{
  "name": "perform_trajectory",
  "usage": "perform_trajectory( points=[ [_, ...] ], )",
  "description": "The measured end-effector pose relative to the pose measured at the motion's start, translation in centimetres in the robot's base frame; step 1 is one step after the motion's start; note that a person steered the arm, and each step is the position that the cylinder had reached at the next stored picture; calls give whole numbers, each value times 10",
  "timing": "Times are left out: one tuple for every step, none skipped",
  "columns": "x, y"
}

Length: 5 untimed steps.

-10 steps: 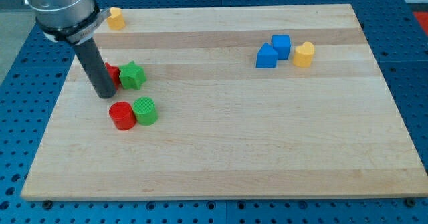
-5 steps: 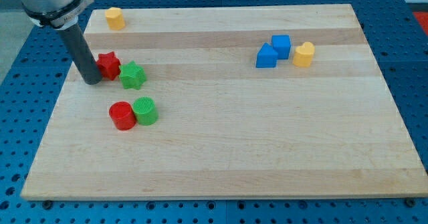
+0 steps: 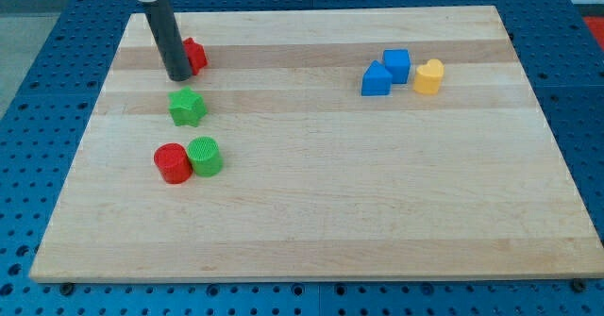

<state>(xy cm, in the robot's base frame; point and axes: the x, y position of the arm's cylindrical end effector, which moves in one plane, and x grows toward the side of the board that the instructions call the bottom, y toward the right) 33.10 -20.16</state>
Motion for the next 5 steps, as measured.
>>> perform_trajectory(
  points=[
    [-9,-19],
    [-18,-19],
    [-27,-19],
    [-34,-6],
    [-35,26]
  ],
)
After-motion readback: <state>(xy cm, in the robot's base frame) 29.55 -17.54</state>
